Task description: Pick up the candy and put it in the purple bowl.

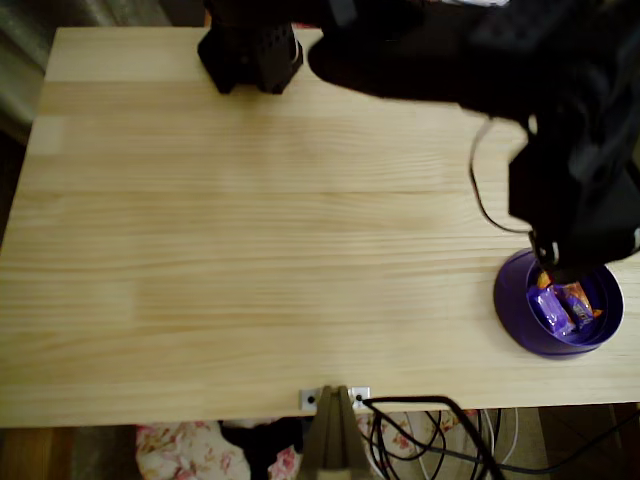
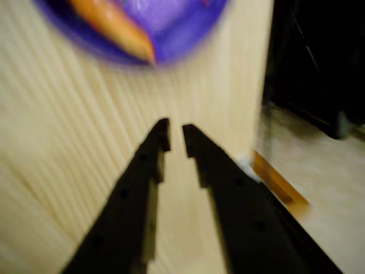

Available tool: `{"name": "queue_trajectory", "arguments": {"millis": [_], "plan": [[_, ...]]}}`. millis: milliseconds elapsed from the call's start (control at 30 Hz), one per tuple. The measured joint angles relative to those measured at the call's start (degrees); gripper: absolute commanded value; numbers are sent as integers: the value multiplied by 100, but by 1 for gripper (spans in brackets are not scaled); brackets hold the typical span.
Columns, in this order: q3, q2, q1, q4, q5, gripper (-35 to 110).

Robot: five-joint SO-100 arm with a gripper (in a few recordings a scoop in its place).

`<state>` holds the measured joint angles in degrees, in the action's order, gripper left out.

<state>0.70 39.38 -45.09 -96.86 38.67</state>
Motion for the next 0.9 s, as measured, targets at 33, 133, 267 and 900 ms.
{"name": "queue_trajectory", "arguments": {"millis": [33, 133, 267, 900], "plan": [[-211, 369, 123, -79, -167, 0], [-1397, 1617, 510, -255, -615, 0], [-2795, 3234, 1160, -299, -1090, 0], [-12621, 11188, 3894, 2294, -3331, 0]]}}
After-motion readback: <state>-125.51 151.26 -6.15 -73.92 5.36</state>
